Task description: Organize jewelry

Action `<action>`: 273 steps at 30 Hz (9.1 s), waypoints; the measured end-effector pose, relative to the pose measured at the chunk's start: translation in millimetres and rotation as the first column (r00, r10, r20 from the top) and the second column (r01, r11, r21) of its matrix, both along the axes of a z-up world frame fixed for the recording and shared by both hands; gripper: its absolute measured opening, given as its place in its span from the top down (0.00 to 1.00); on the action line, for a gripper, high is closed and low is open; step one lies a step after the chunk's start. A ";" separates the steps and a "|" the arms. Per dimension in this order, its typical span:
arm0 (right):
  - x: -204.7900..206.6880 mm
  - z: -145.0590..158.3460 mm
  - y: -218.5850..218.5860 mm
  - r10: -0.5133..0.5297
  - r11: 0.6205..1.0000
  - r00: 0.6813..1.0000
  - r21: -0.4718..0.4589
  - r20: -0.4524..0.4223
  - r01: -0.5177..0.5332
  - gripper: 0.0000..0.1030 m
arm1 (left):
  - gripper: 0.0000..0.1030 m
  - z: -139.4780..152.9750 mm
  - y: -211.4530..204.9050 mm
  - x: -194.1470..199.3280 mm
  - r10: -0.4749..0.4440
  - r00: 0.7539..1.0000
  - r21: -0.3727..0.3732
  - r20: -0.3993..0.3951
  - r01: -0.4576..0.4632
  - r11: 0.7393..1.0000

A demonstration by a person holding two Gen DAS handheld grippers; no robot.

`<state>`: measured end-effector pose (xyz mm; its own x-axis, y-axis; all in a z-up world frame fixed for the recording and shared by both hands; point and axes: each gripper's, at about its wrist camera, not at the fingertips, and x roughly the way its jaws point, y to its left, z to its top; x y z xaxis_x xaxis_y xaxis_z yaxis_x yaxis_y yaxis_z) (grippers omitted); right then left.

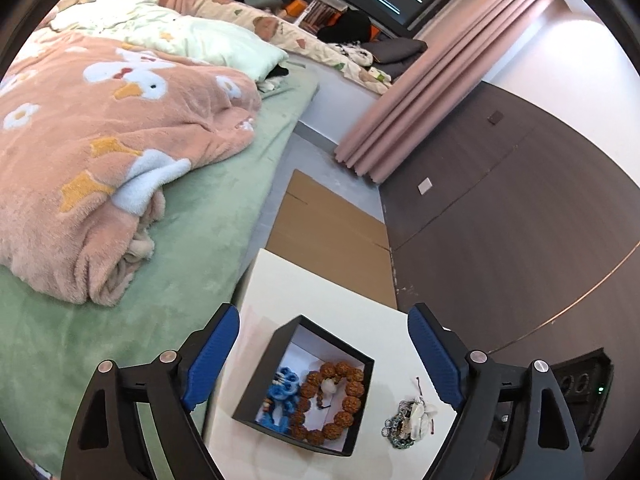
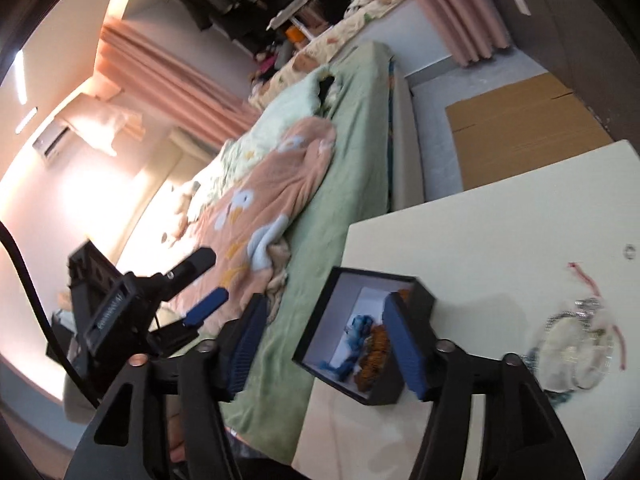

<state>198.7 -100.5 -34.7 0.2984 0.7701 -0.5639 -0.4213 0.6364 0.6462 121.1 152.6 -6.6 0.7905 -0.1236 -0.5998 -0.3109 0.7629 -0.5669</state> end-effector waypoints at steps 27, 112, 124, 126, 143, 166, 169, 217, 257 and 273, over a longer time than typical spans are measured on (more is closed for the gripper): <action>-8.8 23.7 -160.2 -0.385 0.898 0.920 -0.198 0.072 0.392 0.18 | 0.06 -20.7 -183.1 39.8 -0.445 0.891 0.212 -0.094 0.454 0.865; 18.5 -84.8 -72.5 -0.272 0.909 0.917 -0.390 -0.291 0.145 0.63 | 1.00 -14.7 -92.2 37.0 -0.398 0.915 0.093 0.070 0.391 0.916; 21.1 -96.9 -76.7 -0.274 0.935 0.893 -0.317 -0.358 0.159 0.63 | 1.00 -13.4 -93.3 34.7 -0.403 0.913 0.102 0.069 0.395 0.913; 21.1 -96.3 -72.2 -0.273 0.932 0.900 -0.326 -0.340 0.159 0.66 | 1.00 -13.3 -93.7 34.5 -0.405 0.912 0.102 0.068 0.398 0.912; 24.7 -83.1 -57.2 -0.344 0.878 0.905 -0.427 -0.249 0.216 0.74 | 1.00 -12.9 -87.1 32.4 -0.390 0.918 0.102 0.068 0.382 0.918; 32.6 -80.2 -48.8 -0.359 0.794 0.926 -0.561 -0.118 0.236 0.96 | 1.00 -7.6 -66.2 21.1 -0.367 0.927 0.078 0.080 0.362 0.929; 31.6 -78.1 -51.6 -0.350 0.820 0.927 -0.524 -0.138 0.232 0.97 | 1.00 -5.8 -63.4 18.1 -0.363 0.928 0.082 0.082 0.357 0.931; 13.8 -4.9 -63.4 -0.300 0.949 0.952 -0.121 -0.063 0.291 0.29 | 0.23 -15.4 -44.2 25.0 -0.178 0.983 -0.045 0.044 0.180 0.983; 19.9 -40.8 -197.1 -0.489 0.856 0.834 -0.325 -0.255 0.403 0.29 | 0.82 -112.2 -249.8 67.7 -0.581 0.758 0.190 -0.298 0.643 0.742; 19.2 -49.1 -190.6 -0.463 0.875 0.838 -0.297 -0.288 0.382 0.29 | 0.93 -112.8 -251.3 72.1 -0.599 0.759 0.175 -0.254 0.645 0.743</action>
<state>217.9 -291.1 -83.9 0.3244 0.4572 -0.8281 0.1415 0.8422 0.5203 193.3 -98.7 -119.4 0.4703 -0.3877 -0.7928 0.2089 0.9217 -0.3268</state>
